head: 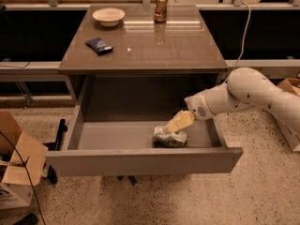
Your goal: Place 7up can into top drawer
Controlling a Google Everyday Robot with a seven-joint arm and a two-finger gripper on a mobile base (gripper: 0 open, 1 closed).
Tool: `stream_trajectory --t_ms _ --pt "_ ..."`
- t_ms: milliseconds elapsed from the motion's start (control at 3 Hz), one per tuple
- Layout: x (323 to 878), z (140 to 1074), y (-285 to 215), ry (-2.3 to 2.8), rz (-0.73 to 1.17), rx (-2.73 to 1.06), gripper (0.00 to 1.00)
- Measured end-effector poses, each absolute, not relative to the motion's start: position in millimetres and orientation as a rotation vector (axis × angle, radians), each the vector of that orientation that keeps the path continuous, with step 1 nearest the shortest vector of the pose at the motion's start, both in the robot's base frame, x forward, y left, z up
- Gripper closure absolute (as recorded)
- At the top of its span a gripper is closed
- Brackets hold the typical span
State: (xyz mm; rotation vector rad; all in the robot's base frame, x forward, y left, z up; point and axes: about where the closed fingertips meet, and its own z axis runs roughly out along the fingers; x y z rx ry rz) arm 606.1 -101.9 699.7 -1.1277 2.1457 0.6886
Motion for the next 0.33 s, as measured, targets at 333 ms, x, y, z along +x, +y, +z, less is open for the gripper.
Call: stream_trajectory --t_ms 333 --pt "606.1 699.7 -101.9 2.146 0.689 -1.128 0.0"
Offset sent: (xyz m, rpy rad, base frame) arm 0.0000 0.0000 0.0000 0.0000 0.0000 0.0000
